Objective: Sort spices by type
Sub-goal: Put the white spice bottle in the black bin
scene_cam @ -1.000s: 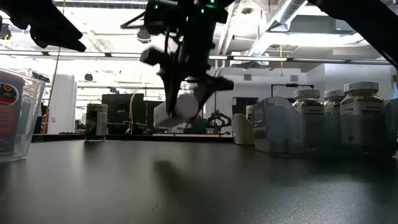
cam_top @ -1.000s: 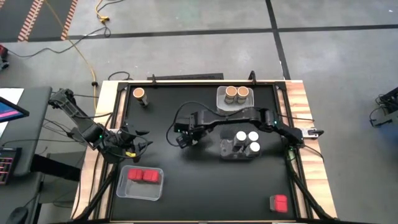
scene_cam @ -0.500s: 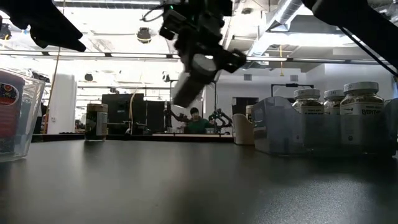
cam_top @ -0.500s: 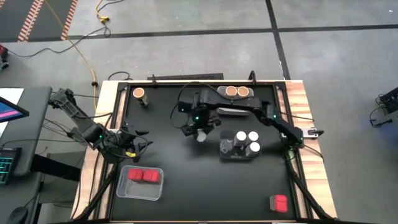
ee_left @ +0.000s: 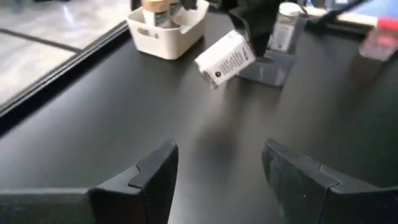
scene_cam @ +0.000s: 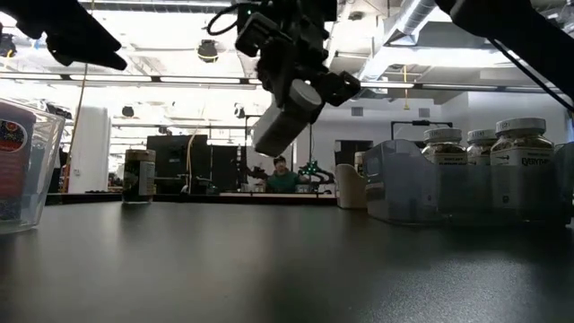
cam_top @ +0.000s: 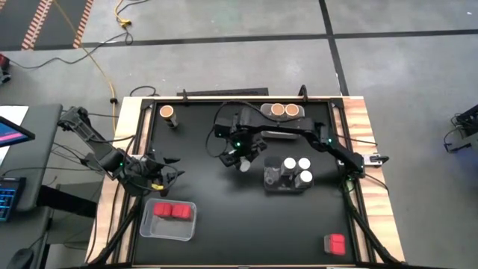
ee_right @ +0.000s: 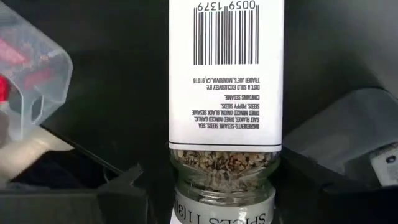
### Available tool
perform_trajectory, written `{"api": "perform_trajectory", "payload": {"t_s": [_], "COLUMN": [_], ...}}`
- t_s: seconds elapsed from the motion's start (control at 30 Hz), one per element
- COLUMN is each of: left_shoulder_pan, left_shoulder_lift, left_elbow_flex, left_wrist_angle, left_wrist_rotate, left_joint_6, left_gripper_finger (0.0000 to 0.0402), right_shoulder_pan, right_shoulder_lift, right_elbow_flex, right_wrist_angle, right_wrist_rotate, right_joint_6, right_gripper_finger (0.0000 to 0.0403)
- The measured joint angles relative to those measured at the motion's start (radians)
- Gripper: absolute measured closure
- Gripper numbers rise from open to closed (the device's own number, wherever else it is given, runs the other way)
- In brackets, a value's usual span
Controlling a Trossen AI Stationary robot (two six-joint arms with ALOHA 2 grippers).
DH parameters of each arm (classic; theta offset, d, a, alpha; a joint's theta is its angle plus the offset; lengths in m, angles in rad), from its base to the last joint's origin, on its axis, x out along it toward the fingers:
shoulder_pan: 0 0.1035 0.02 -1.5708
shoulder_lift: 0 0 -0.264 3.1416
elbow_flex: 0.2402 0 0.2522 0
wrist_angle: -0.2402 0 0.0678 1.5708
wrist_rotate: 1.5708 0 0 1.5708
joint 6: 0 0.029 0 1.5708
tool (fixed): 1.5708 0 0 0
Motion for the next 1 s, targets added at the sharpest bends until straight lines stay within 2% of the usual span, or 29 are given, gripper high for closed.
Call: {"api": "perform_trajectory", "payload": {"t_s": [0.17, 0.3, 0.53, 0.73, 0.83, 1.0], "left_shoulder_pan": [0.077, 0.147, 0.234, 0.326, 0.371, 0.419], "left_shoulder_lift": [0.058, 0.135, 0.278, 0.39, 0.453, 0.558], "left_elbow_flex": [0.0, 0.0, 0.0, 0.0, 0.028, 0.12], "left_wrist_angle": [0.076, 0.158, 0.385, 0.749, 0.841, 0.844], "left_wrist_rotate": [0.13, 0.149, 0.144, 0.148, 0.173, 0.21], "left_joint_6": [0.166, 0.303, 0.809, 1.165, 1.235, 1.258], "left_gripper_finger": [0.018, 0.018, 0.018, 0.018, 0.018, 0.018], "right_shoulder_pan": [0.02, 0.021, 0.009, -0.003, -0.001, 0.0], "right_shoulder_lift": [-0.026, -0.048, -0.115, -0.15, -0.15, -0.15], "right_elbow_flex": [0.0, 0.0, 0.0, 0.0, 0.0, 0.0], "right_wrist_angle": [-0.064, -0.055, -0.055, -0.038, -0.031, -0.021], "right_wrist_rotate": [0.051, 0.054, 0.035, 0.019, -0.001, -0.005], "right_joint_6": [-0.033, -0.053, -0.064, -0.074, -0.083, -0.108], "right_gripper_finger": [0.017, 0.0169, 0.0169, 0.0168, 0.0168, 0.0168]}}
